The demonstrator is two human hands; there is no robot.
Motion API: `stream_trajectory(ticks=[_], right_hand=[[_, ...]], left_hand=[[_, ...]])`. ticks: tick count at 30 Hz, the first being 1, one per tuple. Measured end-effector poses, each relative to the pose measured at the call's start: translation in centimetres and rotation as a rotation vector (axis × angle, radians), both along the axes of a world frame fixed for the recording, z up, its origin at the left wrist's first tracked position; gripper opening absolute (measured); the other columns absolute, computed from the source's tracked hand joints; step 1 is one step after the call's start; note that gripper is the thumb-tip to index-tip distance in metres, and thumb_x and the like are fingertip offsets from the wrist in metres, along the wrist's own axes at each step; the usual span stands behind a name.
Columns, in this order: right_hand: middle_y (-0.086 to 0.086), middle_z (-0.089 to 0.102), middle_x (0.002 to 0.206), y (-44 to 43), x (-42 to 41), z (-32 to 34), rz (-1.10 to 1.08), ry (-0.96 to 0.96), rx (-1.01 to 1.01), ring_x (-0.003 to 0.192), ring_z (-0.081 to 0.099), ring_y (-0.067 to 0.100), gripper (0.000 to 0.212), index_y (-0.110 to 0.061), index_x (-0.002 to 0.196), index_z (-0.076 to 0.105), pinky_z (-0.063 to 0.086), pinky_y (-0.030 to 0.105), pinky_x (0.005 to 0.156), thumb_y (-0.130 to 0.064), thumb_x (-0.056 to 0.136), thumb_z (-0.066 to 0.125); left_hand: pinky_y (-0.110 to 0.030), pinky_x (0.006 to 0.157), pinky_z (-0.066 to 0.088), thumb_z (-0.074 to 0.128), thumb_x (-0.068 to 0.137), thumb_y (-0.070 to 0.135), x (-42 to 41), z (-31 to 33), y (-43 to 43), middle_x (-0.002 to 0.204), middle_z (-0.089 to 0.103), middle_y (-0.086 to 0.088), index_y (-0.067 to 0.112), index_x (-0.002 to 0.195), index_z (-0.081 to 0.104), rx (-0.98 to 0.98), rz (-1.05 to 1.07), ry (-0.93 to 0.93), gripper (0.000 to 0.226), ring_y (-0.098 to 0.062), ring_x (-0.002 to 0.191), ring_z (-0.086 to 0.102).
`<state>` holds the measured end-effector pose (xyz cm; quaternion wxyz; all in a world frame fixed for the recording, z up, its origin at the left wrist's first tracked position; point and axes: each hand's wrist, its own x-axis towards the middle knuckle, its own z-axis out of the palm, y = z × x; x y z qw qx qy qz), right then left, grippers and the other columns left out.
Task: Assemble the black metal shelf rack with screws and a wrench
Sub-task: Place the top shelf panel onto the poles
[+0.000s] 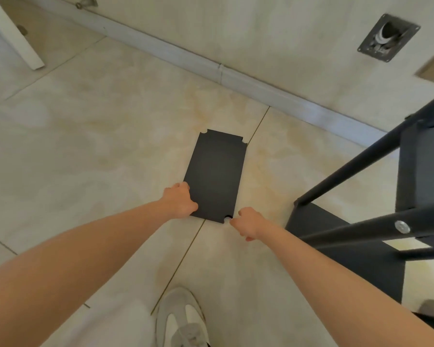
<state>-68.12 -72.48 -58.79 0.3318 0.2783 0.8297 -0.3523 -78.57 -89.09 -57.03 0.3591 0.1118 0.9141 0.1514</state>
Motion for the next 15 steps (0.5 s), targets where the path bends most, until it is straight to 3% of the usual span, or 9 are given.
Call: stream_trajectory(ticks=[3, 7, 12, 15], right_hand=[[0.014, 0.057, 0.119, -0.6, -0.8, -0.7, -0.126, -0.027, -0.086, 0.108, 0.062, 0.031, 0.032, -0.003, 0.123, 0.051, 0.056, 0.035, 0.077, -0.025, 0.099, 0.050], [0.010, 0.055, 0.125, -1.3, -1.2, -0.8, -0.272, -0.047, -0.190, 0.103, 0.061, 0.025, 0.037, -0.007, 0.129, 0.050, 0.057, 0.032, 0.076, -0.021, 0.095, 0.054], [0.007, 0.051, 0.125, -1.3, -0.7, -0.5, -0.559, 0.016, -0.263, 0.106, 0.060, 0.025, 0.050, -0.010, 0.131, 0.036, 0.059, 0.031, 0.073, -0.032, 0.094, 0.060], [0.006, 0.048, 0.126, -1.7, -0.2, 0.3, -0.822, 0.110, -0.305, 0.100, 0.066, 0.027, 0.045, -0.014, 0.120, 0.026, 0.060, 0.031, 0.067, -0.036, 0.097, 0.058]], left_hand=[[-0.044, 0.109, 0.042, 0.063, 0.092, 0.021, 0.1, -1.6, -0.2, 0.140, 0.047, -0.014, 0.010, 0.149, 0.027, 0.073, 0.176, -0.156, 0.068, -0.034, 0.128, 0.047], [-0.044, 0.111, 0.040, 0.069, 0.088, 0.015, 0.6, -2.7, -0.4, 0.144, 0.045, -0.009, 0.013, 0.154, 0.019, 0.218, 0.321, -0.241, 0.083, -0.031, 0.131, 0.045], [-0.037, 0.093, 0.042, 0.070, 0.088, 0.017, 1.0, -2.5, 0.1, 0.141, 0.047, -0.008, 0.018, 0.151, 0.021, 0.332, 0.519, -0.248, 0.080, -0.027, 0.118, 0.050], [-0.040, 0.094, 0.047, 0.069, 0.091, 0.018, 1.0, -1.4, 0.2, 0.142, 0.045, -0.010, 0.013, 0.148, 0.029, 0.412, 0.710, -0.362, 0.070, -0.031, 0.119, 0.053]])
